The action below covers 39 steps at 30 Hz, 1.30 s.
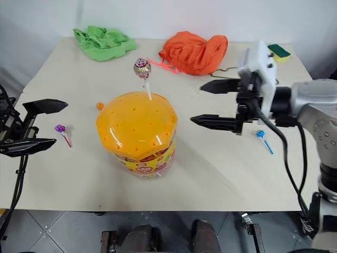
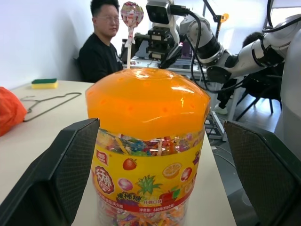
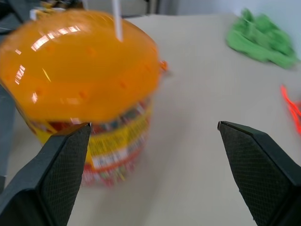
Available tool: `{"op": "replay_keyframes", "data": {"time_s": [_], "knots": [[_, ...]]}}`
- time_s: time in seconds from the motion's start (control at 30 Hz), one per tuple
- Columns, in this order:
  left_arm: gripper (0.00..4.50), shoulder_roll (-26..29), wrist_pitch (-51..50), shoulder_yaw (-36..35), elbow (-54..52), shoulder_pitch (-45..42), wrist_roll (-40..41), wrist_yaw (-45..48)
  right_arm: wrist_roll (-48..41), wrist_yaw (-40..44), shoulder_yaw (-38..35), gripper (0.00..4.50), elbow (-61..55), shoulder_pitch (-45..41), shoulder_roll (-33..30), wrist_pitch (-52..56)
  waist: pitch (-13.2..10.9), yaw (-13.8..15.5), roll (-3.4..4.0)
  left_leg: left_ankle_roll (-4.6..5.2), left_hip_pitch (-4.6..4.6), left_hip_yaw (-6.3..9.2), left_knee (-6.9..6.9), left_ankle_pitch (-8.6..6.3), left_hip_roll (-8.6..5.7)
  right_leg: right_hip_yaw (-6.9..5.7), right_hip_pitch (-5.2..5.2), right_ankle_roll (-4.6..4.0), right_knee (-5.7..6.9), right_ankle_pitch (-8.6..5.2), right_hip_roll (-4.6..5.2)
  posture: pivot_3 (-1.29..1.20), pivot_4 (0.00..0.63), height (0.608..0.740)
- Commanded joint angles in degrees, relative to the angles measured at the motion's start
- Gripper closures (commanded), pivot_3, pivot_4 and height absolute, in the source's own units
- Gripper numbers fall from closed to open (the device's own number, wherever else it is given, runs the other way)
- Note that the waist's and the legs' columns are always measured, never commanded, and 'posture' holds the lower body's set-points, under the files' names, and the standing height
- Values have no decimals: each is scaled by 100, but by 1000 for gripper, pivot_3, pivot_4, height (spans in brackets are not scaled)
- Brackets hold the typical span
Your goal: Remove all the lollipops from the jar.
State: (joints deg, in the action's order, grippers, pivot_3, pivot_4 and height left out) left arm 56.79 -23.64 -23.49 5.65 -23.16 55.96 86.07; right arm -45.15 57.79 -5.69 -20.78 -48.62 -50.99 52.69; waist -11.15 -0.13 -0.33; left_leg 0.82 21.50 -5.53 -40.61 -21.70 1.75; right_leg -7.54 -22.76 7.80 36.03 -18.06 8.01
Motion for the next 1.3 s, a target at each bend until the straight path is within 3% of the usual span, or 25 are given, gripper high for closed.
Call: {"op": "replay_keyframes", "data": {"time_s": [0.03,0.27,0.4,0.43,0.53,0.87,1.13,1.3], "knots": [[0,-61,67,-89,-21,-71,-7,521,4,-16,260,22,276,-687,650,-432,0,-26,0,0,0,-4,0,0,-1,2,0,0,-2,0,0,0,150,740],[0,-145,59,-335,-329,194,74,348,463,37,725,22,1037,-1208,1650,-1179,1,-69,-1,0,0,-2,0,0,-1,-1,-1,0,2,0,-1,0,150,740],[0,-104,52,-516,-418,341,77,281,503,183,846,22,1089,-1270,1855,-1242,1,-121,-2,0,1,5,3,0,1,-6,-2,0,4,0,-2,0,150,740],[0,-93,40,-556,-431,369,74,284,500,202,864,196,1100,-1276,1890,-1257,1,-136,-2,0,1,6,3,0,1,-6,-2,0,4,0,-2,0,150,740],[0,-92,8,-627,-495,418,75,258,494,247,896,907,1101,-1290,1983,-1282,1,-162,-2,0,0,5,4,0,1,-5,-2,0,4,0,-2,0,150,740],[0,-159,-36,-565,-519,331,40,193,654,259,895,4370,1214,-1395,2164,-1350,1,-164,-2,0,0,5,5,0,1,-5,-2,0,4,0,-2,0,150,740],[0,-183,-7,-419,-362,110,-12,243,697,110,572,4468,1340,-1709,2101,-1502,1,-164,-2,0,0,5,6,0,1,-5,-2,0,4,0,-2,0,150,740],[0,-129,-2,-352,-191,-43,-53,313,827,-120,175,4468,1618,-2083,1610,-1424,1,-155,-2,0,1,5,8,0,-1,-5,-2,0,2,0,-1,0,150,740]]}}
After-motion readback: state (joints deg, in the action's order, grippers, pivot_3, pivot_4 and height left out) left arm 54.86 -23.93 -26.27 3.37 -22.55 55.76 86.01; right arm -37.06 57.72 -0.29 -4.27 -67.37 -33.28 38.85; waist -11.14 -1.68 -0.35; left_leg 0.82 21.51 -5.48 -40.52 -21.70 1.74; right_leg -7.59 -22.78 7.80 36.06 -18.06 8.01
